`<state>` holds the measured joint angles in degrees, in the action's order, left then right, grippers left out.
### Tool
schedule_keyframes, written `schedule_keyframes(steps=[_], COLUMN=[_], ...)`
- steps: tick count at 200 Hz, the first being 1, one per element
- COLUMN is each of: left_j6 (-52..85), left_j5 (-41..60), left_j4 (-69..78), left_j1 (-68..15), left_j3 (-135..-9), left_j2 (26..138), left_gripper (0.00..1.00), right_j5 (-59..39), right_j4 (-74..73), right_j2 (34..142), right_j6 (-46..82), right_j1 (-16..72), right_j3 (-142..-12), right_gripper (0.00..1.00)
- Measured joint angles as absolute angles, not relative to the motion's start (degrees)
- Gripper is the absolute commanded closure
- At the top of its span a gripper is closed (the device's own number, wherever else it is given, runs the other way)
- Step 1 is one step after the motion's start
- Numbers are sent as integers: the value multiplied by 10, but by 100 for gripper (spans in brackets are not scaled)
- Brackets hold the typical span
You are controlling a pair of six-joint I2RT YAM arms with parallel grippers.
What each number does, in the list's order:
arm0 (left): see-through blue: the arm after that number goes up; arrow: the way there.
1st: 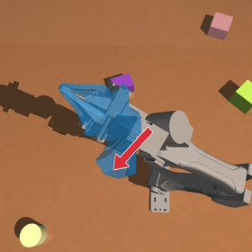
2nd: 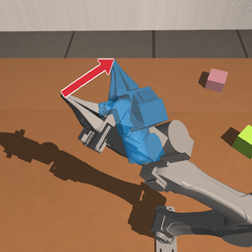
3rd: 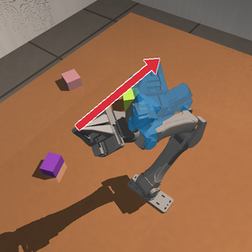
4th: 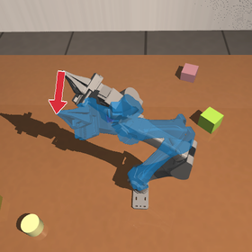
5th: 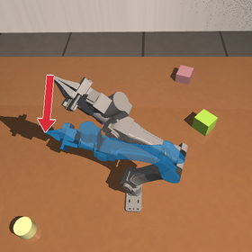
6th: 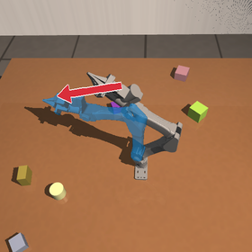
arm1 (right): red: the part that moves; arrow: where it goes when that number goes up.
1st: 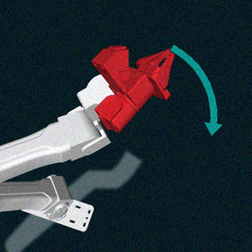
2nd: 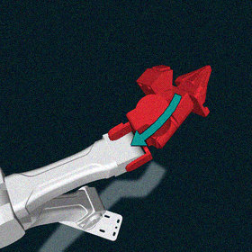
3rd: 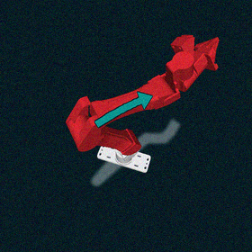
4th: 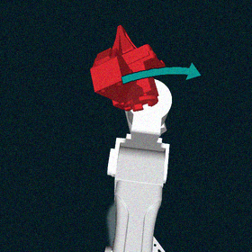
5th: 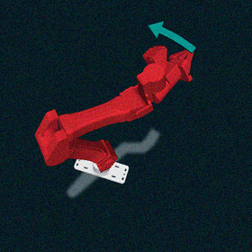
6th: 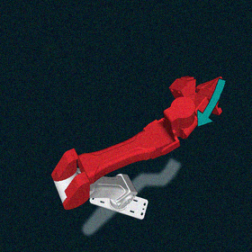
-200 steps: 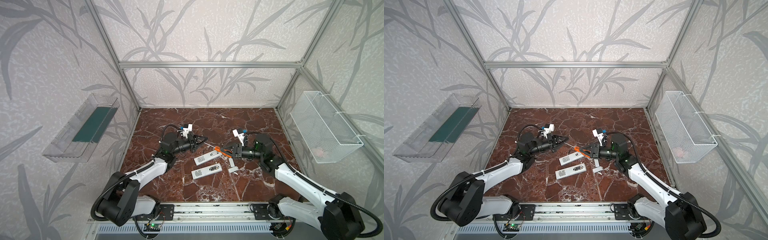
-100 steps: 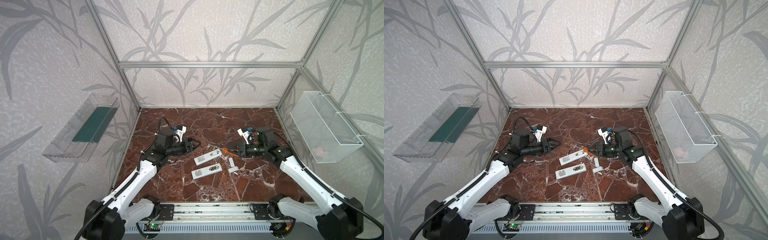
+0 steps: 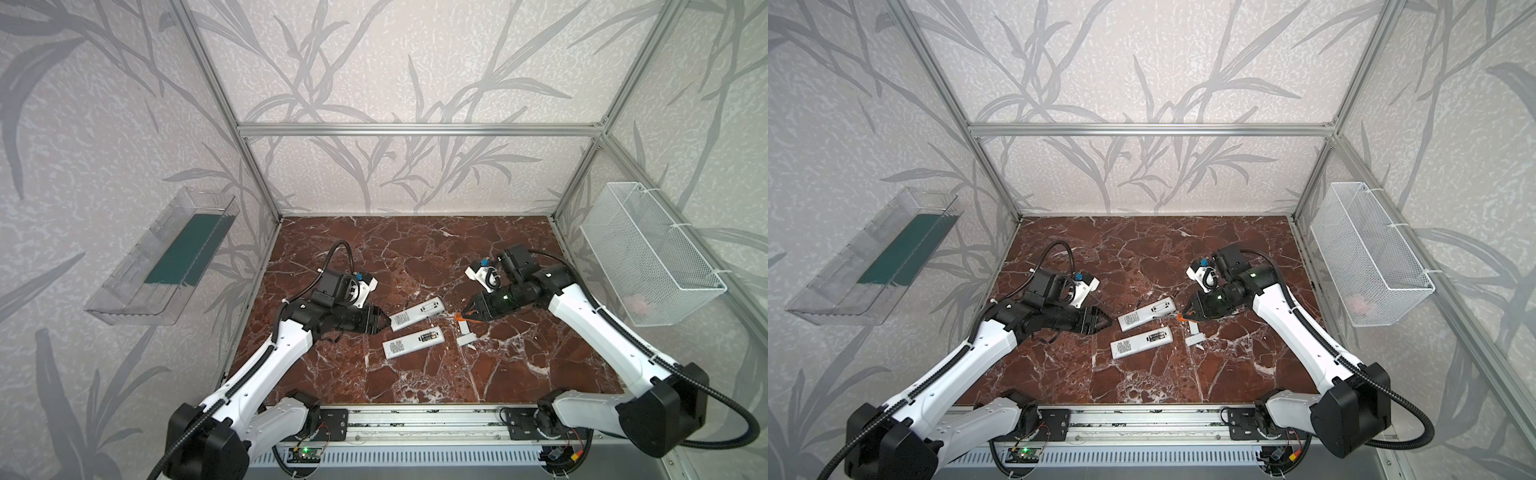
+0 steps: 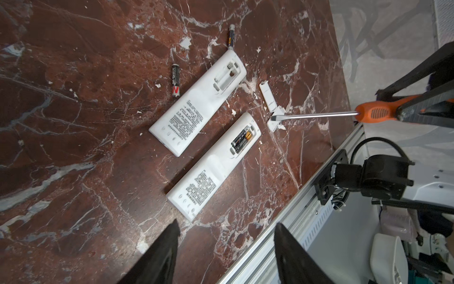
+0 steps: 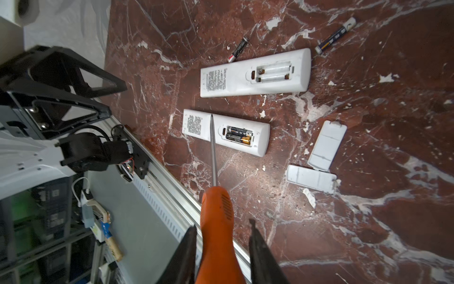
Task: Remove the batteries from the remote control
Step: 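Bring the screwdriver tip over the batteries while the left gripper descends, then grip the opened remote's end with the left gripper while the right holds the screwdriver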
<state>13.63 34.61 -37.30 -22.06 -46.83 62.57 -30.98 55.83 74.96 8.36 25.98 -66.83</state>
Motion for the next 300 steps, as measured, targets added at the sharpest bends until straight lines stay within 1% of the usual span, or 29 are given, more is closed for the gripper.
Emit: schedule_keyframes(steps=[33,54,85,123,161,195,217,259,300], left_j6=[86,63,34,-6,-70,-129,-165,-207,-225], left_j5=[343,339,328,311,280,267,268,268,256], left_j4=[-395,-402,-408,-432,-485,-508,-504,-479,-454], left_j1=[-228,-238,-255,-281,-318,-326,-332,-339,-339], left_j3=[-477,-479,-492,-520,-581,-582,-564,-540,-538], left_j2=[665,674,686,721,769,790,791,811,859], left_gripper=[37,37,37,37,36,36,33,30,30], right_j5=[-237,-210,-220,-220,-195,-182,-178,-185,-191], right_j4=[586,588,589,606,631,642,633,591,566], right_j2=[778,780,790,819,846,841,809,702,682], right_j6=[27,-9,-80,-149,-153,-144,-129,-103,-90], right_j1=[330,352,355,389,386,370,342,298,291], right_j3=[-693,-703,-725,-743,-777,-773,-751,-688,-668], right_gripper=[100,100,100,100,100,100,100,100,100])
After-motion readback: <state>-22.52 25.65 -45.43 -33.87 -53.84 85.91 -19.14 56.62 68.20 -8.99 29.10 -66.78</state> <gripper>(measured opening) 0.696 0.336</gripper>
